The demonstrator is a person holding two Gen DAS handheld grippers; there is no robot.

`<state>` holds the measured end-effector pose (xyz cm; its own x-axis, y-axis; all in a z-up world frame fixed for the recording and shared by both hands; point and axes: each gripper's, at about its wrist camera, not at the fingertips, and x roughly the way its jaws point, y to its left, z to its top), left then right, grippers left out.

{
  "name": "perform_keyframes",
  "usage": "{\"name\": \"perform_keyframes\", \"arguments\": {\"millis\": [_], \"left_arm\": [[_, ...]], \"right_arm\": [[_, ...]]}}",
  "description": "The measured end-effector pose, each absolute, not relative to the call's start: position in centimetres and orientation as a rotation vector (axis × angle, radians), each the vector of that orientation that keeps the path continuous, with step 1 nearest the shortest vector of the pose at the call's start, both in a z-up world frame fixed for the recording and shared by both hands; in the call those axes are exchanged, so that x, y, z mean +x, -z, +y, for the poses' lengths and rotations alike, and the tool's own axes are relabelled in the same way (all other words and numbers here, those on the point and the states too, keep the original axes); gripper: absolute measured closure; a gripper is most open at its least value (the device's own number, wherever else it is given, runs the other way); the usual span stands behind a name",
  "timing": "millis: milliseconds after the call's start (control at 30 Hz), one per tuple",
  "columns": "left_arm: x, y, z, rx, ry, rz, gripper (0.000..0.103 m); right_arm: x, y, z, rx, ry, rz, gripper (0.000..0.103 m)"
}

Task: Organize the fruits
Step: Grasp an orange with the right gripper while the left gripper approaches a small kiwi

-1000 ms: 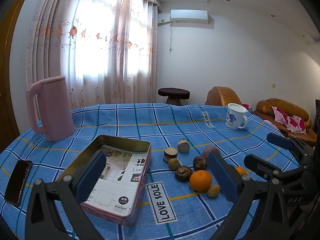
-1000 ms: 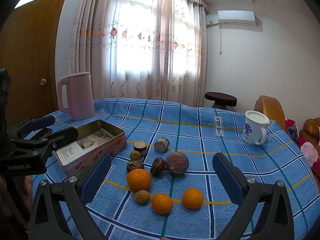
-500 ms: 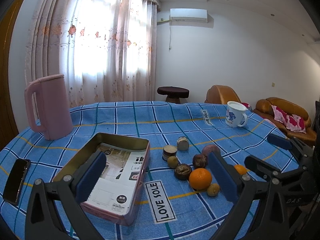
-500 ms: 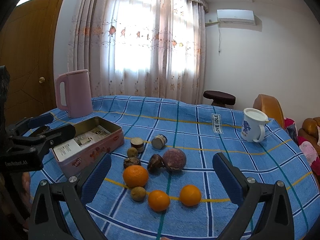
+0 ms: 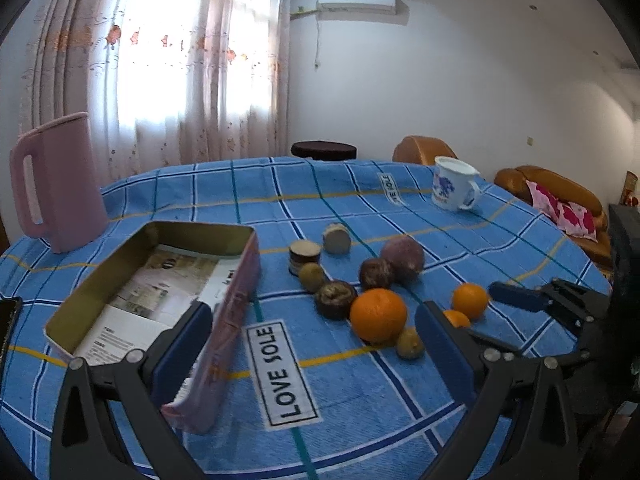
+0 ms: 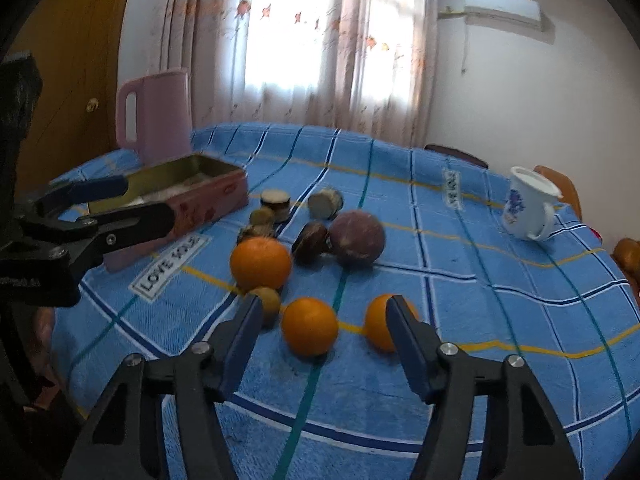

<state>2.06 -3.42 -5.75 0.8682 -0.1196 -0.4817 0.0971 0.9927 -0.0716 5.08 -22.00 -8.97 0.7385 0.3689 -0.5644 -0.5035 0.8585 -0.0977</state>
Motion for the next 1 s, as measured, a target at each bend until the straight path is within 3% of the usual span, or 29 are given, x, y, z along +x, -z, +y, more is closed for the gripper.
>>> {"name": "perform_keyframes", "arguments": {"millis": [167, 200, 233, 467, 567, 667, 800, 933, 1000], "left_arm": [[2.4, 6.6, -4.6, -0.039, 0.154, 0.546, 0.002], [2.6, 6.8, -4.8, -0.04, 0.166, 0.561, 0.005], [2.8, 7.1, -5.1, -0.04, 0.177, 0.572, 0.008], [3.4, 7.6, -6.6, -0.049, 0.23, 0.626, 0.015], [4.0, 8.0, -8.0, -0.036, 0.261, 0.667, 0.024], [4.7, 8.4, -9.1, -0.037, 0.286, 0.713, 0.04], [5.2, 8.9, -10.4, -0.018, 0.286, 0.745, 0.046], [5.6, 8.9, -10.7, -0.005, 0.262, 0.752, 0.046], [5.4, 8.9, -11.0, 0.015, 0.247, 0.74, 0.056]], "right_arm": [[6.2, 10.1, -21.8, -0.261, -0.503, 0.659, 0.054], [6.4, 10.3, -21.7, -0.263, -0.507, 0.677, 0.058], [6.6, 10.3, -21.8, -0.247, -0.517, 0.681, 0.068], [5.5, 9.6, -24.3, -0.145, -0.499, 0.591, 0.068], [5.2, 8.8, -25.3, -0.123, -0.472, 0.548, 0.068], [5.1, 8.3, -26.2, -0.098, -0.46, 0.522, 0.068], [5.1, 8.5, -26.8, -0.074, -0.452, 0.507, 0.068], [5.2, 8.8, -27.4, -0.052, -0.453, 0.505, 0.068], [5.1, 8.8, -27.5, -0.043, -0.458, 0.5, 0.068]]}}
